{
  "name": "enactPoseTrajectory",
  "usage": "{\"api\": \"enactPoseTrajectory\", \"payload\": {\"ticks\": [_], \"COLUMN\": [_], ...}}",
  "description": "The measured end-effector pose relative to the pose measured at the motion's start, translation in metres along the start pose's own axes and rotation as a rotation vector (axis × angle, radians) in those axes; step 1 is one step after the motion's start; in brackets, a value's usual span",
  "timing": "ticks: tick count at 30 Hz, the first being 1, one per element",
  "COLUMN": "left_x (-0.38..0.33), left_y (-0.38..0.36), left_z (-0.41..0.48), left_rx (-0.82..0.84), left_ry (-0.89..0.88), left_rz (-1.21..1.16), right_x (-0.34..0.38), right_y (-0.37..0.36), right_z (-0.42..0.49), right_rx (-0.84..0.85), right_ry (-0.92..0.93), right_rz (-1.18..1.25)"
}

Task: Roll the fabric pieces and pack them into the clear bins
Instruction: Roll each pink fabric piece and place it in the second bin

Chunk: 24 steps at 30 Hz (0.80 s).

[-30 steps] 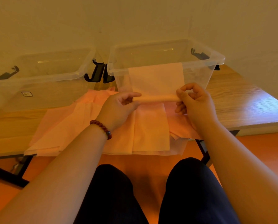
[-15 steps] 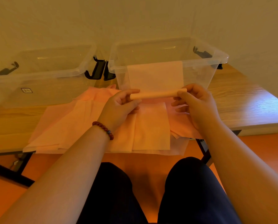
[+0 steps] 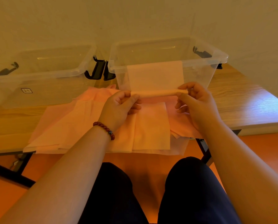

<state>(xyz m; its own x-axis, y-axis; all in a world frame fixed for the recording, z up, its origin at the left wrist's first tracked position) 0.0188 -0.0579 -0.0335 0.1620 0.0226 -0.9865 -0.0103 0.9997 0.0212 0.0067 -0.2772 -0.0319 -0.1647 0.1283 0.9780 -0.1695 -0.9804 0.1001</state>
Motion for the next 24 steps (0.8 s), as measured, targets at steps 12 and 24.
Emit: {"api": "enactPoseTrajectory", "payload": {"ticks": [12,24], "left_x": [0.0016,0.0034], "left_y": [0.0019,0.0041], "left_z": [0.0014,0.0019], "left_rx": [0.019,0.032], "left_ry": [0.005,0.006], "left_rz": [-0.057,-0.089], "right_x": [0.0002,-0.0023], "right_y": [-0.0023,-0.0018], "right_z": [0.002,0.0023], "right_rx": [0.012,0.033], "right_ry": [0.028,0.047], "right_rz": [-0.004,-0.066]}}
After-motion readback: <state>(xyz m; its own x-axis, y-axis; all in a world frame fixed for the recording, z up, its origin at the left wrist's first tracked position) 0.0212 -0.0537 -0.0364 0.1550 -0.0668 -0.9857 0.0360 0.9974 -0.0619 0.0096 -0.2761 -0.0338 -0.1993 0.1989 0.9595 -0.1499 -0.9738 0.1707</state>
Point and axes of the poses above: each hand's wrist, its own z-axis towards the middle knuckle, its own y-axis out of the back of the hand, x = y × z, the point moved 2 cm from there along z, towards the middle knuckle, and after that the axes turned 5 degrees about -z, right-handed, at the moved point
